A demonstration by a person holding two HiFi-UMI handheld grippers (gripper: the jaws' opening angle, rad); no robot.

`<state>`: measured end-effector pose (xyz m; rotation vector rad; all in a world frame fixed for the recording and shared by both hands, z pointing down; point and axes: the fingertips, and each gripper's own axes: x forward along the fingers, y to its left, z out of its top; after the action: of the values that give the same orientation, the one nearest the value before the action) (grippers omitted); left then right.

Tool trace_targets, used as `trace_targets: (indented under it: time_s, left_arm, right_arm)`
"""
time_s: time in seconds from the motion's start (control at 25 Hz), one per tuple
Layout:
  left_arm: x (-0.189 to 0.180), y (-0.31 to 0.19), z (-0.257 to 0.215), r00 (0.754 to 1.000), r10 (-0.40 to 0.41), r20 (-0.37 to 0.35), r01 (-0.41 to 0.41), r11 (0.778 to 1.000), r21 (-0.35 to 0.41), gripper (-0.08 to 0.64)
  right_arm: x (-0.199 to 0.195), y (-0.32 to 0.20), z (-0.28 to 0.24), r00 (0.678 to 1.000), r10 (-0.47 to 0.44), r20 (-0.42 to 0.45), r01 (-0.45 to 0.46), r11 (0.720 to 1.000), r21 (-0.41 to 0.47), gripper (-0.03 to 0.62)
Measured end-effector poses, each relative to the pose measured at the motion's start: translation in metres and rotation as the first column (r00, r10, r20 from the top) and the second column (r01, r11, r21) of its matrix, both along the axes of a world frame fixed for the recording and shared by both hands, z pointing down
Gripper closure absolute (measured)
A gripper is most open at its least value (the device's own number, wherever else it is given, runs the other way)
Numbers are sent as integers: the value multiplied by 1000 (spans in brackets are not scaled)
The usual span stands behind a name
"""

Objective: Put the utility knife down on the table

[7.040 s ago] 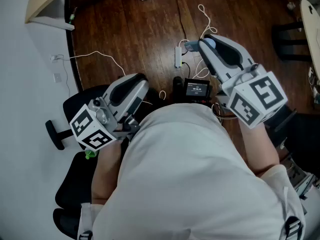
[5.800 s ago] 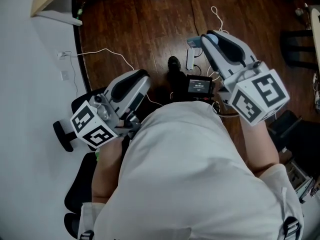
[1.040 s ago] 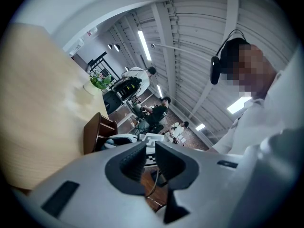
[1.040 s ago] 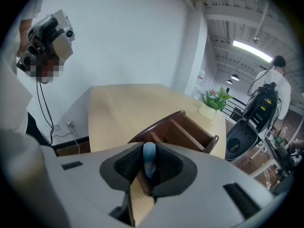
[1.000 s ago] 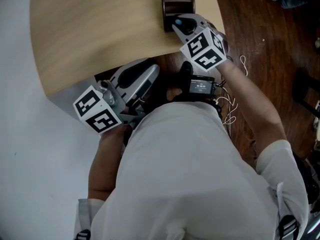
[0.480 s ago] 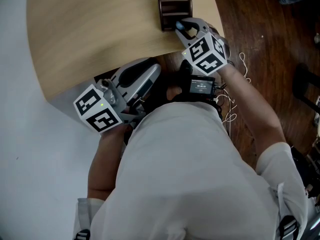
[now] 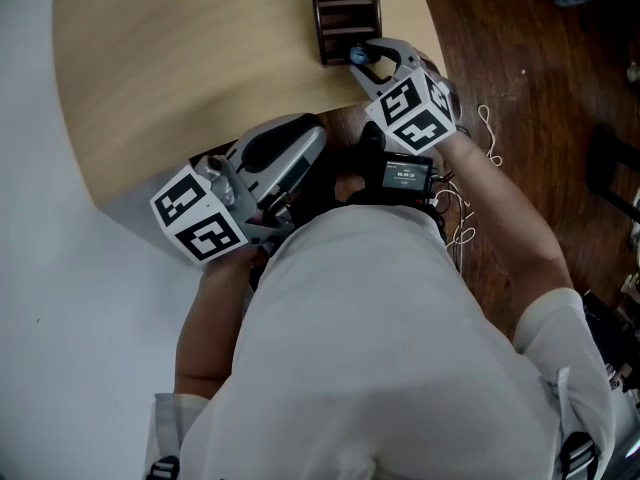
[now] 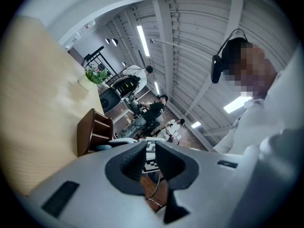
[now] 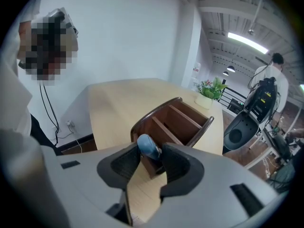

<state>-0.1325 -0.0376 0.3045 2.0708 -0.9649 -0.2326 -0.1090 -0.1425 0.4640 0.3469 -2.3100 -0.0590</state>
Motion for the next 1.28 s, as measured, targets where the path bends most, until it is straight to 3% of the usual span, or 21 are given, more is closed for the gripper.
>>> trace_targets:
  time_s: [0.36, 0.6, 1.28]
  left_arm:
    - [1, 0, -2, 1000, 13, -1, -13, 1000, 23, 506]
    - [1, 1, -3, 1000, 21, -14, -21, 999, 31, 506]
    - [13, 3, -3, 997, 72, -40, -70, 996, 50, 506]
  right_arm:
    - [4, 2, -11, 999, 32, 30, -32, 999, -8, 472]
    - [3, 11, -19, 1000, 18, 21, -17, 1000, -15, 426]
    - [35, 30, -85, 960, 224, 167, -208, 972, -111, 428]
